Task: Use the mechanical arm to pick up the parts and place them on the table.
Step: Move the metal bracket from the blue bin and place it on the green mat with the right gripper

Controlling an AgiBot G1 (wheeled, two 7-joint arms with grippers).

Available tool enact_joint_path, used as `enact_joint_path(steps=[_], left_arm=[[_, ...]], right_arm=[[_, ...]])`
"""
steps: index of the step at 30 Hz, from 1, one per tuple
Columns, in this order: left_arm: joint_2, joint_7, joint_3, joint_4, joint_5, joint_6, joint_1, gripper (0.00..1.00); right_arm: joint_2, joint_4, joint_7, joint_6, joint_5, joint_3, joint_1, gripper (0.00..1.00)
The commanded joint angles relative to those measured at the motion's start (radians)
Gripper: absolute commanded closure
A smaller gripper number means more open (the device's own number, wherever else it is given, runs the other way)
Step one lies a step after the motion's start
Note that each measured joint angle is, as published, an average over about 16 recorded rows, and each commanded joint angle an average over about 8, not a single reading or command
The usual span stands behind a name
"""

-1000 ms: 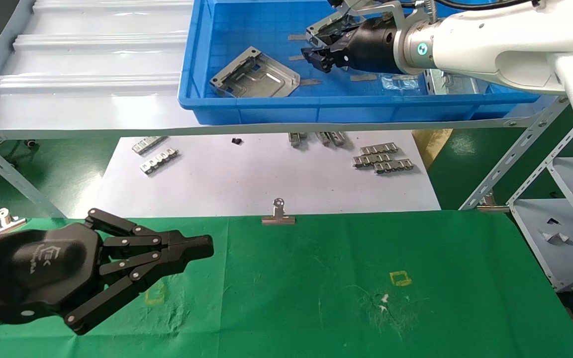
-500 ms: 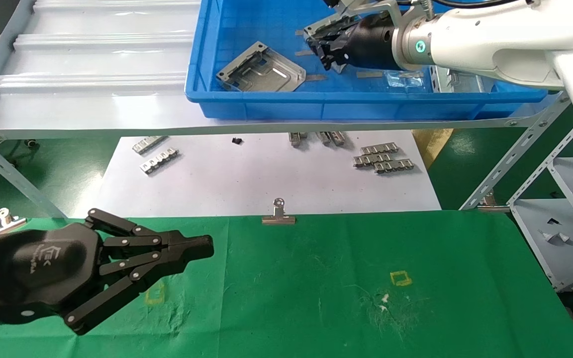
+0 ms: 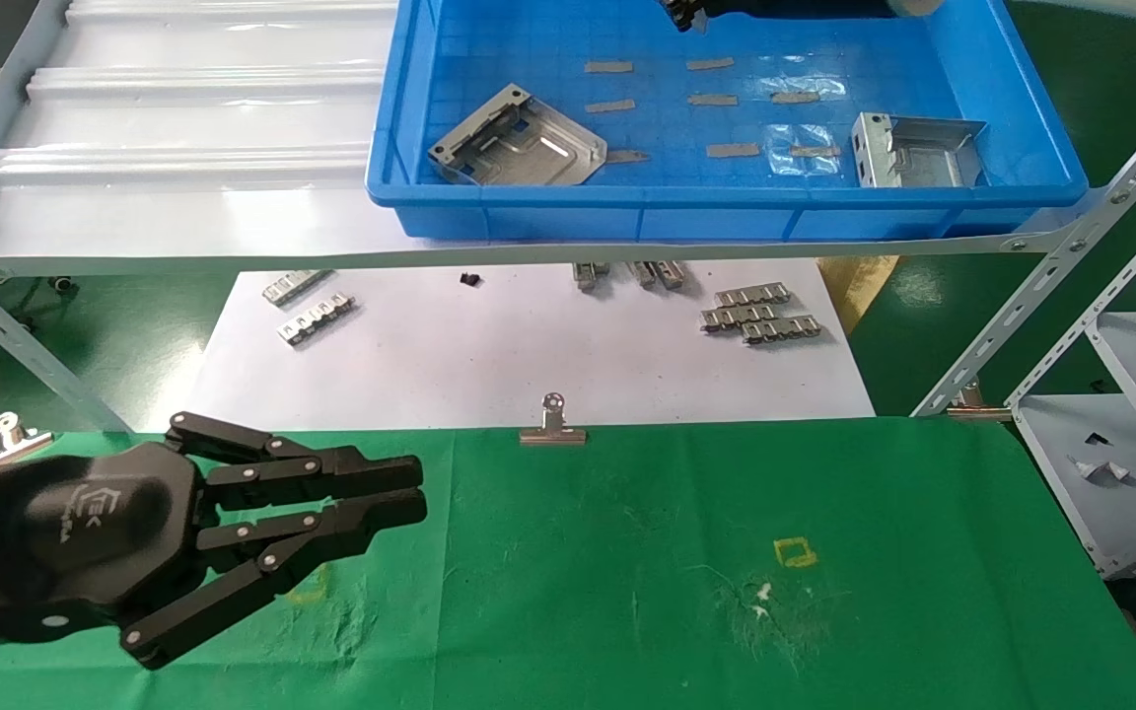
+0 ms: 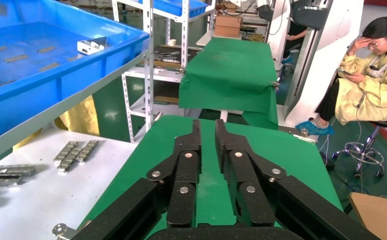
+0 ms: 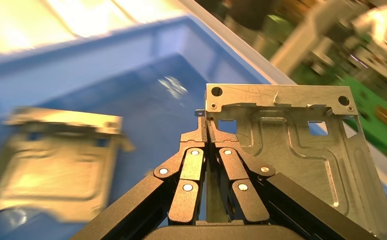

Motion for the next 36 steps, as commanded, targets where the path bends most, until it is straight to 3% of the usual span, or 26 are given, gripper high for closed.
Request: enact_joint_path(steps=[1,8,14,18,27,36], left_arm=[[0.0,0.0,0.0,0.0,0.0,0.0,0.0,0.0],[0.0,0.0,0.0,0.0,0.0,0.0,0.0,0.0],[0.0,0.0,0.0,0.0,0.0,0.0,0.0,0.0],[0.0,0.0,0.0,0.0,0.0,0.0,0.0,0.0],[0.0,0.0,0.0,0.0,0.0,0.0,0.0,0.0],[0.0,0.0,0.0,0.0,0.0,0.0,0.0,0.0]], right_arm=[[0.029,0.012,-0.034,-0.082,0.024,0.011,0.019,1.0],[0.122,0.032,-0.188,-0.442,0.096,0.029,0.039,1.0],[0.169,0.038,-0.254,-0.602,0.094,0.0,0.068,1.0],[0.211,0.111,-0.264,-0.635,0.116,-0.053,0.06,1.0],[0.329,0.337,-0.253,-0.632,0.207,-0.239,0.032,1.0],[0.361,0.379,-0.273,-0.623,0.242,-0.399,-0.004,1.0]])
